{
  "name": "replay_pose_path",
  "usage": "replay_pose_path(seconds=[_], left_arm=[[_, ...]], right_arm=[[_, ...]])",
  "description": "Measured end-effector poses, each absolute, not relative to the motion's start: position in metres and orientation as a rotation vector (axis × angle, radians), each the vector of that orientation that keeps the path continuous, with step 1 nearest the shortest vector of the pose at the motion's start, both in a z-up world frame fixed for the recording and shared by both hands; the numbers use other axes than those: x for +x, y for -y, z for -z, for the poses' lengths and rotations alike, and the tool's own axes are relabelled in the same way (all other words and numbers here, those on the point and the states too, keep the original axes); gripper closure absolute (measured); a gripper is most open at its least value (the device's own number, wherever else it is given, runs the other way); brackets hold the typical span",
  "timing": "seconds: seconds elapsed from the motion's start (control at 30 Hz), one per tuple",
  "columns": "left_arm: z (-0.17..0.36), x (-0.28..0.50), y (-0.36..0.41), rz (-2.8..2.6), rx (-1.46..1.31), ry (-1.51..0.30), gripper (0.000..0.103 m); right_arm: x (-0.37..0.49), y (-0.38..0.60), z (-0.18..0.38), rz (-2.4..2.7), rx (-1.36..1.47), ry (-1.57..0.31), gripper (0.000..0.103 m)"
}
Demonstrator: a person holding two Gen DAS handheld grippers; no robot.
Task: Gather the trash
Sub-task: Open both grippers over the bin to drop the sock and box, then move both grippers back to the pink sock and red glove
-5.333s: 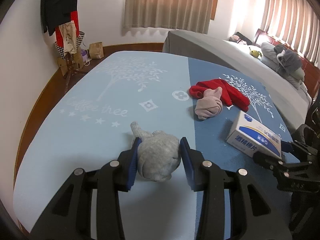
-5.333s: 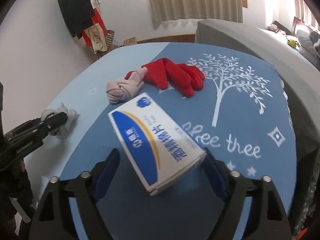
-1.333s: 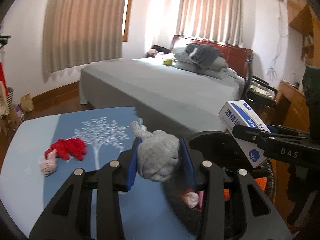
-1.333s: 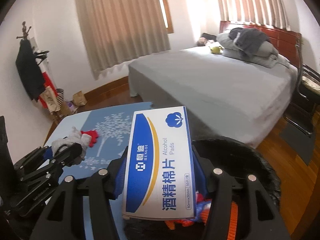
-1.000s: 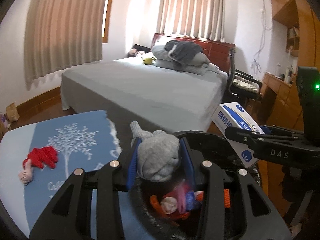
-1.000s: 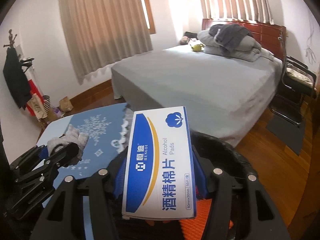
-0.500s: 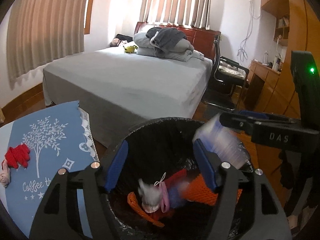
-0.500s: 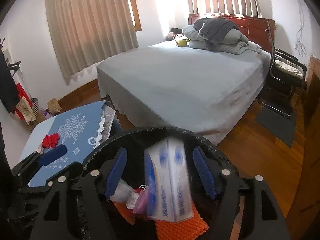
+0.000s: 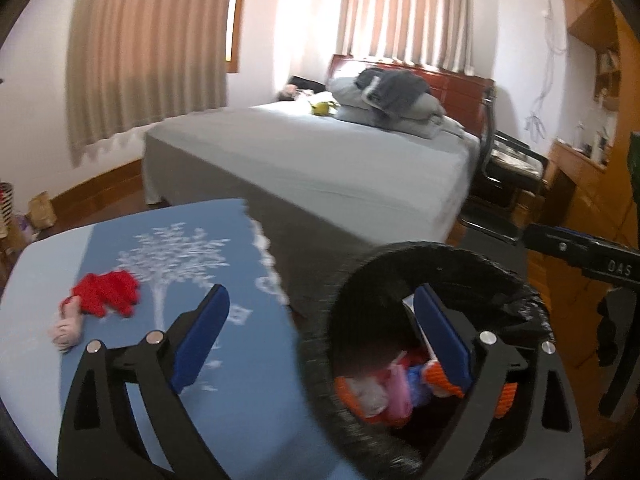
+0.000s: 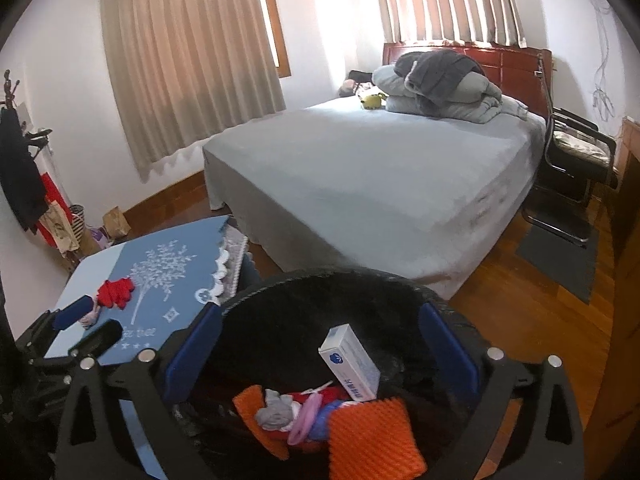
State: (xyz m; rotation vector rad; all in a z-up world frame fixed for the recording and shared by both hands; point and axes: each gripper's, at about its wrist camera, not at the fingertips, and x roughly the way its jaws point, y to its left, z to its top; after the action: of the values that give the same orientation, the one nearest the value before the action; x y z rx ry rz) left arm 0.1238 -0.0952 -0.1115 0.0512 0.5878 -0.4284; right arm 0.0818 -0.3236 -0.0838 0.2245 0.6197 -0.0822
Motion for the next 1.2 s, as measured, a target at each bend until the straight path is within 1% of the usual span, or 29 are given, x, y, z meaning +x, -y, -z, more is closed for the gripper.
replay_pose_path(seconds=[0.33, 0.7, 1.0, 1.2], left_arm=[[0.101, 0.119, 0.021, 0.262, 0.019, -0.568, 0.012], [0.106, 0.129, -0.061, 0.081, -0.013, -0.569, 0.012], [0.132, 0.162, -0.120, -0.037, -0.047, -0.610, 0.012], [0.155, 0.189, -0.143, -0.083, -0.054, -0.654, 0.012]], right_arm=[[0.101, 0.262, 0.086, -0.026, 0.207, -0.623, 0.006], [0.140, 0.185, 0.093, -0.141, 0.157, -0.618, 0.006], [0.179, 0.124, 0.109, -0.210, 0.130, -0.648, 0.006], [0.207, 0.099, 0.128, -0.227, 0.113, -0.672, 0.006]])
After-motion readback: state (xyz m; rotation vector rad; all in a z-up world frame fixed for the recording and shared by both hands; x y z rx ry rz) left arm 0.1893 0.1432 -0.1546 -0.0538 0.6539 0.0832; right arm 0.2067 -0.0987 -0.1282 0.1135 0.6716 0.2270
